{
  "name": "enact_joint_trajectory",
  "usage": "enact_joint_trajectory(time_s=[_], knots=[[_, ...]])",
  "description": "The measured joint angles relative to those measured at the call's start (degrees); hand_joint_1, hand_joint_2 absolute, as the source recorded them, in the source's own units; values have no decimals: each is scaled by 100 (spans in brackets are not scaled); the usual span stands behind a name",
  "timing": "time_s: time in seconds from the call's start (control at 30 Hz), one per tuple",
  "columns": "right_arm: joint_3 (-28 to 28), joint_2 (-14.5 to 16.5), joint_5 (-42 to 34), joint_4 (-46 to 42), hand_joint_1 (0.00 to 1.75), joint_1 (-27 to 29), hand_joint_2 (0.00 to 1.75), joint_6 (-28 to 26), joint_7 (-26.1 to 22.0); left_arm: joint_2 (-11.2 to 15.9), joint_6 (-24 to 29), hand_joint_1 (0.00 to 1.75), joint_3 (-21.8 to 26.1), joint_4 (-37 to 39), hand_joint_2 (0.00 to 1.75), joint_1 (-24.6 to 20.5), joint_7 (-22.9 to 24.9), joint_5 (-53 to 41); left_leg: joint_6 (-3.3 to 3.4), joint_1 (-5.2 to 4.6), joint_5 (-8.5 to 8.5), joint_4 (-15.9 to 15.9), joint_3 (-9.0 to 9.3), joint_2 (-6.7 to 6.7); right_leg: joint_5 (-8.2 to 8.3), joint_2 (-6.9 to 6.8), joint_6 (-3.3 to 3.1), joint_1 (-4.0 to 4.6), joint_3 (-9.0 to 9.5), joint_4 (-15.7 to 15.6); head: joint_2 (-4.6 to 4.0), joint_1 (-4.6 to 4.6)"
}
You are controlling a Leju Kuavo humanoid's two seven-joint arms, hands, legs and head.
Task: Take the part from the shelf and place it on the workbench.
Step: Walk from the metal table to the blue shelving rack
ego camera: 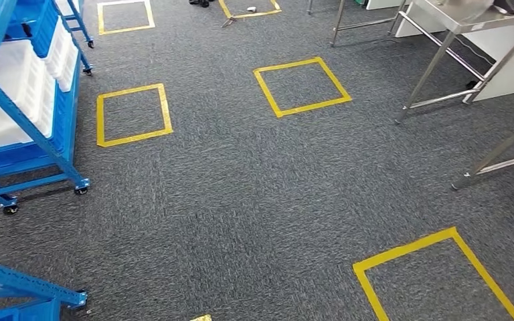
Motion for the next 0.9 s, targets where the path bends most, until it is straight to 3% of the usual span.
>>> enact_joint_trajectory(time_s=[0.03, 0.1, 0.17, 0.23, 0.3, 0.33, 0.37, 0.43, 0.47, 0.53, 0.6, 0.63, 0.7, 0.77, 0.8, 0.83, 0.87, 0.9], knots=[[6, -23, 5, -5, 0, -7, 0, -8, 3, -18, -3, 0, 0, 4, 0, -7, 8, 6, -10, 18, 8, -12, -11, -63, 41, 67, -74, 31, 51, -136, 0, -8], [26, -61, 21, -10, 0, -25, 0, -19, 5, -27, -2, 0, 0, 5, 0, -5, 19, 23, -49, 51, 38, -62, -10, -175, 83, -37, -94, 33, 117, -269, 0, -15], [59, -96, 46, -14, 0, -32, 0, -25, -1, -41, -4, 0, 0, 3, 0, 14, 19, 34, -89, 30, -27, 5, -34, 42, 169, -197, -53, -23, 252, -501, 0, -17], [84, -115, 76, -19, 0, -17, 0, -30, -12, -55, -24, 0, 0, 4, 0, 6, -1, 43, -170, 69, -327, 489, -268, 414, 212, -374, 24, -73, 355, -652, 0, -19], [102, -118, 108, -18, 0, -1, 0, -33, -25, -60, -49, 0, 0, 4, 0, -18, -40, 51, -296, 167, -621, 1142, -604, 540, 179, -561, 93, -97, 373, -650, 0, -19], [111, -118, 121, -17, 0, 0, 0, -34, -34, -60, -58, 0, 0, 4, 0, -17, -66, 54, -359, 210, -642, 1300, -685, 563, 150, -651, 139, -118, 374, -626, 0, -20], [119, -115, 132, -17, 0, -2, 0, -36, -44, -60, -70, 0, 0, 4, 0, -7, -95, 56, -421, 248, -561, 1261, -662, 589, 114, -736, 187, -148, 371, -588, 0, -20], [144, -101, 166, -15, 0, -9, 0, -41, -61, -60, -97, 0, 0, 4, 0, 18, -176, 71, -528, 305, -224, 654, -337, 737, 12, -890, 294, -218, 361, -454, 0, -20], [161, -96, 185, -16, 0, -12, 0, -46, -69, -65, -111, 0, 0, 4, 0, 24, -219, 81, -541, 314, -106, 361, -172, 849, -48, -953, 349, -233, 350, -378, 0, -20], [197, -86, 216, -14, 0, -23, 0, -52, -114, -70, -127, 0, 0, 0, 0, 28, -315, 97, -449, 305, -42, 92, -29, 970, -150, -1057, 445, -221, 340, -242, 0, -18], [228, -71, 226, -10, 0, -54, 0, -33, -183, -65, -119, 0, 0, -5, 0, 43, -396, 105, -307, 286, -51, 120, -64, 877, -190, -1145, 512, -214, 360, -200, 0, -17], [241, -61, 227, -9, 0, -70, 0, -18, -215, -62, -108, 0, 0, -5, 0, 54, -426, 108, -264, 289, -41, 112, -77, 822, -218, -1119, 544, -232, 369, -184, 0, -16], [255, -44, 226, -4, 0, -79, 0, 1, -257, -58, -79, 0, 0, -5, 0, 59, -467, 109, -190, 306, -4, 91, -98, 710, -432, -845, 597, -270, 274, 50, 0, -16], [256, -31, 211, -1, 0, -63, 0, 5, -306, -52, -52, 0, 0, -6, 0, 51, -498, 104, -146, 300, 24, 86, -137, 591, -821, -527, 619, -290, -26, 692, 0, -16], [256, -27, 193, 0, 0, -55, 0, 5, -346, -48, -42, 0, 0, -7, 0, 46, -509, 99, -134, 292, 34, 86, -155, 518, -980, -468, 619, -291, -210, 1071, 0, -16], [256, -25, 167, 1, 0, -50, 0, 3, -393, -42, -35, 0, 0, -7, 0, 48, -511, 93, -131, 285, 42, 87, -167, 443, -1041, -449, 613, -292, -340, 1327, 0, -16], [256, -24, 137, 1, 0, -48, 0, 2, -437, -37, -28, 0, 0, -7, 0, 53, -511, 84, -133, 280, 50, 88, -173, 365, -996, -439, 601, -292, -392, 1410, 0, -16], [256, -23, 108, 1, 0, -50, 0, 0, -474, -32, -17, 0, 0, -7, 0, 56, -508, 67, -143, 279, 59, 88, -173, 284, -831, -419, 583, -293, -321, 1238, 0, -16]])
